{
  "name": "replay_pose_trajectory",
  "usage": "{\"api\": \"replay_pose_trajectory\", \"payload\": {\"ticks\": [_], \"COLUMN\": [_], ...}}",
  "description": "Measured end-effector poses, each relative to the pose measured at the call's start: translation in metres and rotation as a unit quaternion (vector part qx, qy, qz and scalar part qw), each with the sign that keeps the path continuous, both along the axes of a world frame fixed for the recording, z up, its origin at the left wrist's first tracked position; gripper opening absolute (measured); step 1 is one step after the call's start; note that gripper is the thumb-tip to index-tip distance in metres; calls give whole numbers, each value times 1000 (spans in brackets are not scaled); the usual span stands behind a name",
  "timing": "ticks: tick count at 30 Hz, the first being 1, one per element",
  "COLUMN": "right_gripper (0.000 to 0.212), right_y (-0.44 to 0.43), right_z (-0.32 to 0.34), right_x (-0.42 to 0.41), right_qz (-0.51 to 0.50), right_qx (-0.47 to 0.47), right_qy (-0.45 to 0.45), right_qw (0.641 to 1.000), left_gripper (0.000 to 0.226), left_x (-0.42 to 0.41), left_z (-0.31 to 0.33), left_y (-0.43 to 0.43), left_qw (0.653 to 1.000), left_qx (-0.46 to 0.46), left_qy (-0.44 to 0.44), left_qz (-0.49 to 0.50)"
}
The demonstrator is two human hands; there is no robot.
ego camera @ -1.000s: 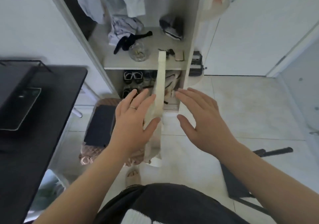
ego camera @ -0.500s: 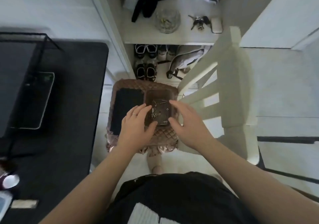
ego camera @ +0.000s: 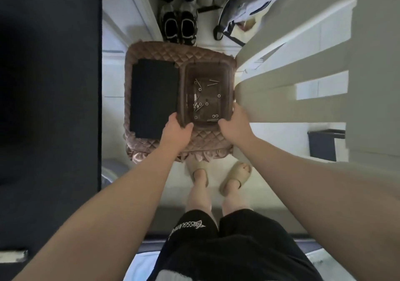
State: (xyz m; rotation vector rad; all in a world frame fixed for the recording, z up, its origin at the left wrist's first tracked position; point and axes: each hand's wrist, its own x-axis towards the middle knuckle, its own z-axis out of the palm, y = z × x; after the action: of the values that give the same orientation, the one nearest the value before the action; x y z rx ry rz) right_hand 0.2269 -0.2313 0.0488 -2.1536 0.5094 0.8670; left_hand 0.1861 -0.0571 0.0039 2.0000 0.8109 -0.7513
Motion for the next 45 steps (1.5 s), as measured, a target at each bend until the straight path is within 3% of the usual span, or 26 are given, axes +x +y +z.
{"api": "replay_pose_trajectory", "payload": {"ticks": [3,5,9,12,18,20,23,29,37,42,45], "right_gripper": [57,50,33,16,21,23,20,11,15,19,20], "right_y": [-1,-4,-11,-11,-1,0,0,-1,-15,-36,-58], "right_z": [-25,-38,-48,-36,8,27,58,128,246,306,330], "right_x": [5,8,7,4,-1,-3,-7,-8,5,7,-3], "right_qz": [-40,-71,-158,-161,-216,-223,-216,-225,-221,-246,-270], "right_qx": [4,9,22,19,91,112,152,213,289,283,274], "right_qy": [33,58,89,85,81,70,45,-54,-220,-306,-343], "right_qw": [999,996,983,983,969,966,963,949,905,875,857], "left_gripper": [58,47,45,30,28,27,14,27,34,23,27], "left_x": [4,6,6,5,-1,-7,-15,-6,30,58,68], "left_z": [-21,-27,-29,-22,16,31,59,143,260,316,338], "left_y": [-2,-3,-4,-3,0,2,9,24,23,1,-24], "left_qw": [999,998,996,993,968,968,972,967,931,899,885], "left_qx": [-17,-28,-22,-26,-107,-115,-105,-111,-140,-174,-194], "left_qy": [28,33,34,22,17,7,-43,-148,-306,-391,-418], "left_qz": [32,52,82,112,227,222,206,174,142,95,71]}}
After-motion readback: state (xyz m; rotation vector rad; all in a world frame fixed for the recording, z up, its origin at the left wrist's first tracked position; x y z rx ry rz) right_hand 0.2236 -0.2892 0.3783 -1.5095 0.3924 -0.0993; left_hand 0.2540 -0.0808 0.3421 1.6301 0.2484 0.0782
